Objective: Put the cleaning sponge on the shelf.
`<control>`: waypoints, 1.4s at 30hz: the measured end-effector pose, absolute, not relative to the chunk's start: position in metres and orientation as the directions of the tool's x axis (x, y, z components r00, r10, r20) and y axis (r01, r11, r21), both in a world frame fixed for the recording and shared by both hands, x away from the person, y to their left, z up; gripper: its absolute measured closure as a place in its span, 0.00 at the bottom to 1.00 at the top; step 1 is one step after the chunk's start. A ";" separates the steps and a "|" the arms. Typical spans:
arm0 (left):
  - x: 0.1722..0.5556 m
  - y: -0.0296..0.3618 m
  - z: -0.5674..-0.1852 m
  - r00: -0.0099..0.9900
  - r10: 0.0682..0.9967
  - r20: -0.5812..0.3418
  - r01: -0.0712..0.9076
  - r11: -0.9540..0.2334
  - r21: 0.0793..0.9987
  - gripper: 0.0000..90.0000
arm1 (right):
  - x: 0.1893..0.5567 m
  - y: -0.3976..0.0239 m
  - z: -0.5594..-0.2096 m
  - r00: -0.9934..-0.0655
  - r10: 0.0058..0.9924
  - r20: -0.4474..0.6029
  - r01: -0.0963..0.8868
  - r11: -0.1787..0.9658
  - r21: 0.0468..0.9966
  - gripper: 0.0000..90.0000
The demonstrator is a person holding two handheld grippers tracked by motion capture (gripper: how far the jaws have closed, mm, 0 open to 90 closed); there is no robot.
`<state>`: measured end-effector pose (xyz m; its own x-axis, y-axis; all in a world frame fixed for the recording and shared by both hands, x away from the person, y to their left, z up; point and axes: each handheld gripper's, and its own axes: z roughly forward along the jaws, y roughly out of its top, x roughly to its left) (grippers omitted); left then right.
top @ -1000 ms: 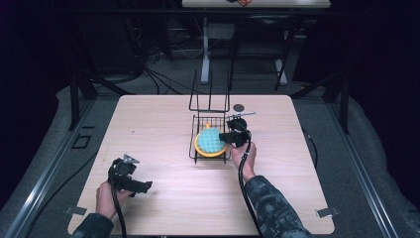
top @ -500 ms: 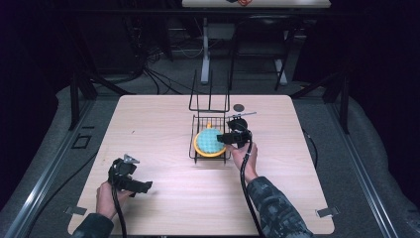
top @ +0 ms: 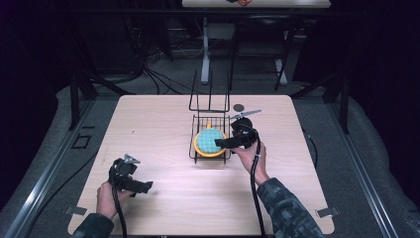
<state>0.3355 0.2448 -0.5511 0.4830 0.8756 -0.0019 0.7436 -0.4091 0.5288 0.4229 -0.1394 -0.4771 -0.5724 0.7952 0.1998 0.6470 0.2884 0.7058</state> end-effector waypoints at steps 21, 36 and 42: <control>0.335 0.244 -0.551 0.481 0.877 0.001 0.743 -0.408 0.531 0.00 | 0.362 -0.210 -0.440 -0.611 0.783 0.120 0.574 0.334 0.748 0.00; 0.334 0.242 -0.551 0.484 0.875 0.001 0.744 -0.412 0.527 0.00 | 0.306 -0.266 -0.442 -0.570 0.817 0.089 0.583 0.325 0.745 0.00; 0.334 0.242 -0.551 0.489 0.872 0.004 0.741 -0.418 0.525 0.00 | 0.290 -0.285 -0.454 -0.538 0.838 0.095 0.604 0.303 0.737 0.00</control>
<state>0.3345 0.2418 -0.5514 0.4891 0.8722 0.0040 0.7411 -0.4180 0.5254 0.2895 -0.2855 -0.4540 -0.5376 0.8378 0.0955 0.6036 0.3032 0.7374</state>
